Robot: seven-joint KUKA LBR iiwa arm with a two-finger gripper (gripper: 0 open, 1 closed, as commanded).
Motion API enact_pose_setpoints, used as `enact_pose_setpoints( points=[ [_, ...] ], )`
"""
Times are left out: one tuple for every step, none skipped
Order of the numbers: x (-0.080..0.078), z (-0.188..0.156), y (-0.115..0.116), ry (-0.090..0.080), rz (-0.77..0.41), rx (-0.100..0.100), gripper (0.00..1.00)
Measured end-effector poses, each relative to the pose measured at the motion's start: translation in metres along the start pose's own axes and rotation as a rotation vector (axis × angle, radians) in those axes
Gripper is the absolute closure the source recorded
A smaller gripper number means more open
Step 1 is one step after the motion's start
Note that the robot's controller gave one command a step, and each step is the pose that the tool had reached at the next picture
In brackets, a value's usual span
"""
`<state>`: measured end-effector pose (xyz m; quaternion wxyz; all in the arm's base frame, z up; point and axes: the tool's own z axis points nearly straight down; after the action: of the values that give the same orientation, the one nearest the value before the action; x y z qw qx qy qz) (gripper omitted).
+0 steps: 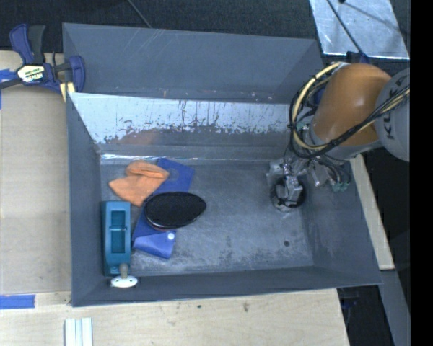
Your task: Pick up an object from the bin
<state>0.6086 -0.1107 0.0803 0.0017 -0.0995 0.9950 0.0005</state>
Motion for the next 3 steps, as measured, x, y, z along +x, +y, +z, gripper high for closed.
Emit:
enact_pose_setpoints(
  points=[
    [0.014,-0.100,-0.043,0.000,-0.034,0.002,1.00],
    [0.014,-0.099,-0.043,0.000,-0.033,0.001,1.00],
    [0.021,-0.156,-0.035,0.005,-0.041,-0.001,1.00]
  ],
)
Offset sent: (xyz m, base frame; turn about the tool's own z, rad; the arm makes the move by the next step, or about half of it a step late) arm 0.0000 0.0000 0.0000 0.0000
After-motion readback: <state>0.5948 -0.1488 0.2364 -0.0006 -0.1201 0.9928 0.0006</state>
